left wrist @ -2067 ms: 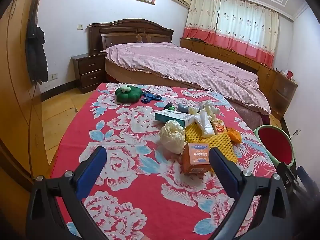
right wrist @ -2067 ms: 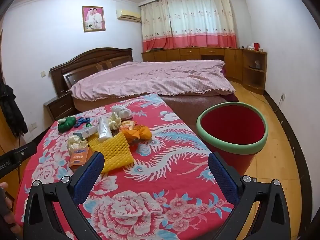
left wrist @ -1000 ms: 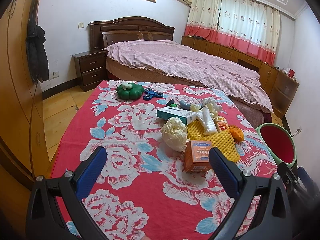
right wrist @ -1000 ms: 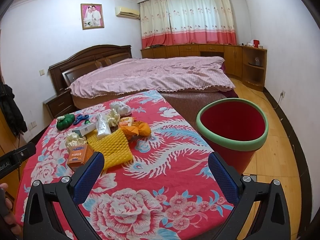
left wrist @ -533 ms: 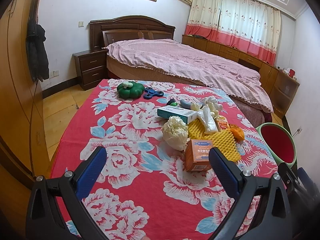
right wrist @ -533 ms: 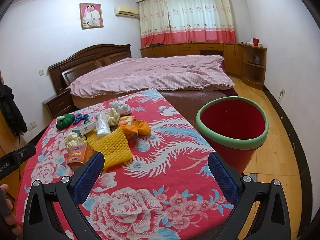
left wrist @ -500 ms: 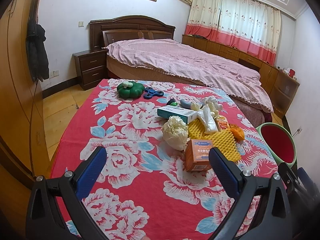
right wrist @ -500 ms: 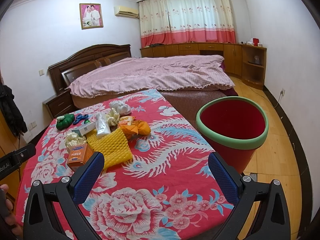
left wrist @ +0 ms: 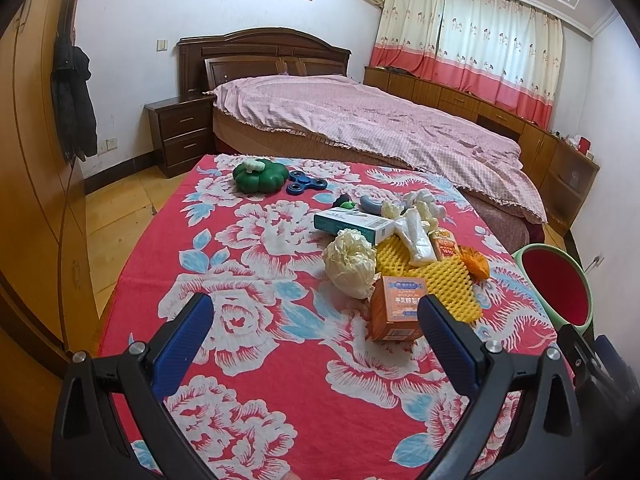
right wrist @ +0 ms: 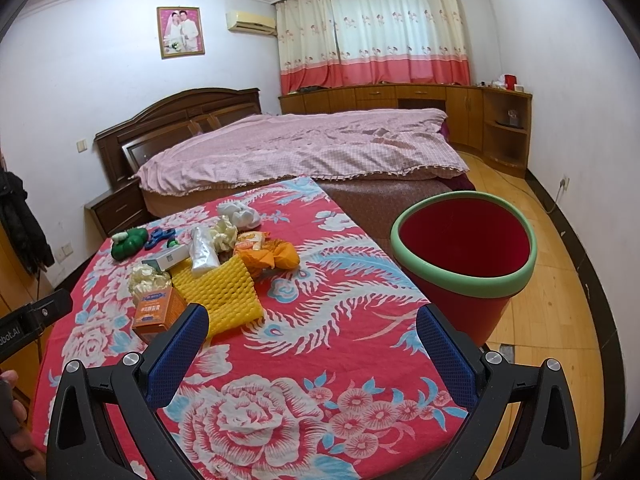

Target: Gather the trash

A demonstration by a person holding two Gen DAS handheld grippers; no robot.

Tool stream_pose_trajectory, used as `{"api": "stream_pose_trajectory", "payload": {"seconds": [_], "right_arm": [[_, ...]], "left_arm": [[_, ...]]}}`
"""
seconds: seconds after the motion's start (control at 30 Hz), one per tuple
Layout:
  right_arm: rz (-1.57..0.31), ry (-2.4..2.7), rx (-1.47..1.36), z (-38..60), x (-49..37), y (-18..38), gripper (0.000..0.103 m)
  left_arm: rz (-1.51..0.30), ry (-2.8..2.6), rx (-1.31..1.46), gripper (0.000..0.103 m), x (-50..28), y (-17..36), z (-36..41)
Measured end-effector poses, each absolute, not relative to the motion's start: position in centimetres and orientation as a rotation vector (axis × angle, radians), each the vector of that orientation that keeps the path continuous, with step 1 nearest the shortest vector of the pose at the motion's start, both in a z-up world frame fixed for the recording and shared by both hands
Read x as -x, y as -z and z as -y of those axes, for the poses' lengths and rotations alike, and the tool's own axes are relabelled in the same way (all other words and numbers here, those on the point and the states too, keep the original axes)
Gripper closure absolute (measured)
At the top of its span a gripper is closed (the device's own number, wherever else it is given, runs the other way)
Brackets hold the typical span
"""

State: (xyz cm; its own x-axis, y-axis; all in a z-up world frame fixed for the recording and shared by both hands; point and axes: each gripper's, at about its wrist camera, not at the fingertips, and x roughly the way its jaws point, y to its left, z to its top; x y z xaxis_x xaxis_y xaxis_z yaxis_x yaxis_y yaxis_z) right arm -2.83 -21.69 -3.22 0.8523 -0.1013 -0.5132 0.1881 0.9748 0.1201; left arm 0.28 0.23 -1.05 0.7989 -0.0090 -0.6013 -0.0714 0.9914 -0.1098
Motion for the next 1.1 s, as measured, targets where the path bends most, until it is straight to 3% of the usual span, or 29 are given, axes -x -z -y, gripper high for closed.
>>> {"api": "stream_pose_trajectory", "payload": {"seconds": [1.1], "right_arm": [[-0.532,0.251,-0.189,26.1,1.1,3.1,0.0]], "left_arm": [[-0.763,0.08,0.057,0.002,-3.8,3.4,4.3]]}}
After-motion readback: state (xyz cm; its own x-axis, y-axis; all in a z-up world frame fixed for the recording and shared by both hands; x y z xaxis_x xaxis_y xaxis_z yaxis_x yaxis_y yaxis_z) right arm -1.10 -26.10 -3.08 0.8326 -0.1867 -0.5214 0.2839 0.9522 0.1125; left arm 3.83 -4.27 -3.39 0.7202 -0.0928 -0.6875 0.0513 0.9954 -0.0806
